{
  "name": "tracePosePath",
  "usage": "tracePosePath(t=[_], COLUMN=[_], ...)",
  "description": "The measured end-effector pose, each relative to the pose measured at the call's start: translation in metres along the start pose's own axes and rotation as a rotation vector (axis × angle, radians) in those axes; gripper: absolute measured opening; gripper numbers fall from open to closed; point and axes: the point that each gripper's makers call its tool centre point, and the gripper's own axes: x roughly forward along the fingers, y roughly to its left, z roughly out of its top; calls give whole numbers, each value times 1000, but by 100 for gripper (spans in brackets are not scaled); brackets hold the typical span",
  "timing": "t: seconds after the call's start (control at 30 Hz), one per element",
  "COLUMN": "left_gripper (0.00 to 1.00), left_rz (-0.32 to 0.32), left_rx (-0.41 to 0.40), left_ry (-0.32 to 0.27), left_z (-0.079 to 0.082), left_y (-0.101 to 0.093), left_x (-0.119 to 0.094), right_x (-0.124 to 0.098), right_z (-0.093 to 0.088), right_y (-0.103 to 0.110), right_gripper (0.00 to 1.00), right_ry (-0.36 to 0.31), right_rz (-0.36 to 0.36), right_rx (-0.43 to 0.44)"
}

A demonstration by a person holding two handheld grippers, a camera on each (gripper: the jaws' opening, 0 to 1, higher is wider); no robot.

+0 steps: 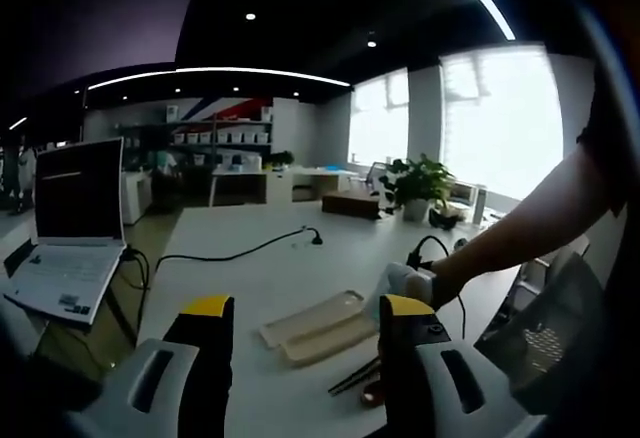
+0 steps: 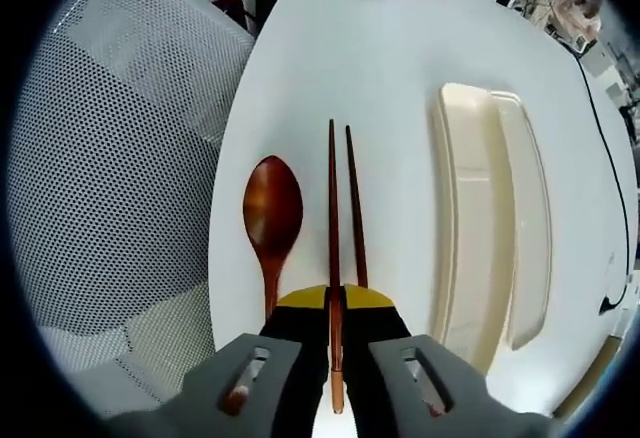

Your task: Arrange the utensils inside the cutlery case until each visible utensil rests in its matching compartment.

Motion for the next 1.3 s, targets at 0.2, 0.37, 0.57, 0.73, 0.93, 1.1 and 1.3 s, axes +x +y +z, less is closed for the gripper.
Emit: tracePosePath(t=[0.2,0.37,0.57,0.73,0.93,1.1,1.3], left_gripper=[61,61,61,61,61,61,61], left_rz=[-2,5,6,-2,-5,-9,-10], left_rx=[-5,-14,-19,-20,-27,-25,-31], left_ry=[-5,-15,-30,-30,-31,-35,-36], left_z=[0,2,4,4,4,5,5], left_y=[0,3,3,1,1,0,1], left_x=[0,-2,-3,-3,-3,-3,-3], right_x=[-3,-6,-10,-12,-14,-18,-24], right_z=[2,2,2,0,-2,-7,-10], right_y=[0,-2,-5,-6,-5,-8,-14], right_gripper=[0,0,0,0,0,0,0], right_ry=[-1,9,28,37,58,84,96], right_rz=[3,0,-6,-4,-3,-5,-16], right_rx=[1,3,11,19,20,32,39])
